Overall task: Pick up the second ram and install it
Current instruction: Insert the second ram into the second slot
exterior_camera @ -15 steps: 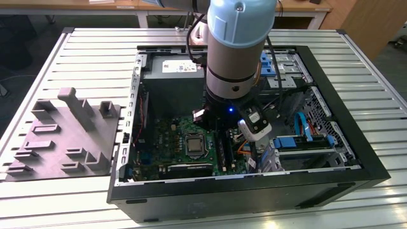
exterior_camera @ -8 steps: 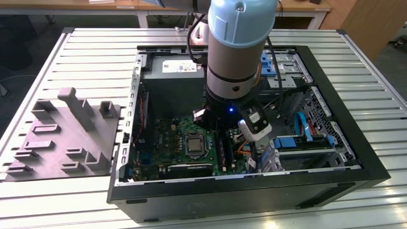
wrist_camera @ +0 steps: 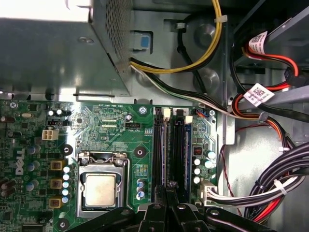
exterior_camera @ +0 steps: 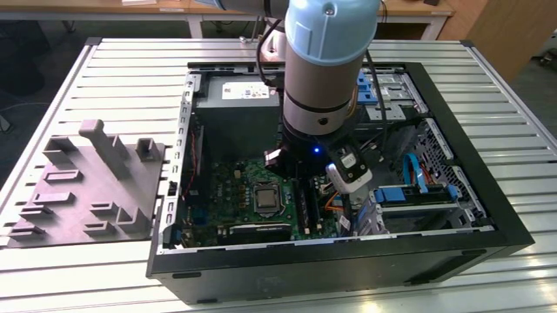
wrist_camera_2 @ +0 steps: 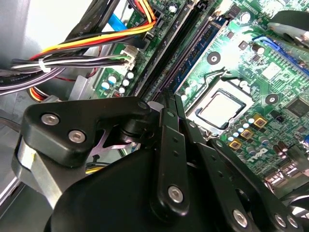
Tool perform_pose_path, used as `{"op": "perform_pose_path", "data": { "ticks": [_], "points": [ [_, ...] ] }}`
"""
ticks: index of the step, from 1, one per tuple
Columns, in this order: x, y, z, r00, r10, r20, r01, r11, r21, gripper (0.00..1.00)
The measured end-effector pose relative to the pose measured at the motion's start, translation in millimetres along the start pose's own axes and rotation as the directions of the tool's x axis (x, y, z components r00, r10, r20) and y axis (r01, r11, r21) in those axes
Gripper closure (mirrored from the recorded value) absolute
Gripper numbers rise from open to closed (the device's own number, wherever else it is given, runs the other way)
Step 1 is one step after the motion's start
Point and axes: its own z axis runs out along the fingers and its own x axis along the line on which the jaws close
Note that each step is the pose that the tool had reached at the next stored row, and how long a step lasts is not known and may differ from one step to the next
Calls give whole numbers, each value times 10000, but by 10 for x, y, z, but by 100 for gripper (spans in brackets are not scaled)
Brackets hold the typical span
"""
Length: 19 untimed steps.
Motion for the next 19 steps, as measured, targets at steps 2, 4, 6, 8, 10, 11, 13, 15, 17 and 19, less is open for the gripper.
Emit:
{"op": "perform_pose_path", "data": {
  "ticks": [2, 4, 6, 8, 10, 11, 13, 15, 17, 19],
  "points": [
    [-1, 0, 0, 10000, 11, 1, -11, 10000, 0, 89],
    [-1, 0, 0, 10000, 17, 1, -17, 10000, 1, 89],
    [-4, 0, 0, 10000, 38, 2, -38, 10000, 1, 89],
    [-4, 0, 0, 10000, 61, 4, -61, 10000, 2, 89],
    [-4, 0, 0, 10000, 76, 4, -76, 10000, 3, 89],
    [-5, 0, 0, 10000, 87, 5, -87, 10000, 3, 89],
    [-7, 0, 0, 9999, 126, 7, -126, 9999, 4, 89],
    [-8, 0, 0, 9999, 158, 9, -158, 9999, 6, 89],
    [-8, 0, 0, 9999, 170, 10, -170, 9999, 6, 89],
    [-8, 0, 1, 9998, 175, 10, -175, 9998, 6, 89]
  ]
}}
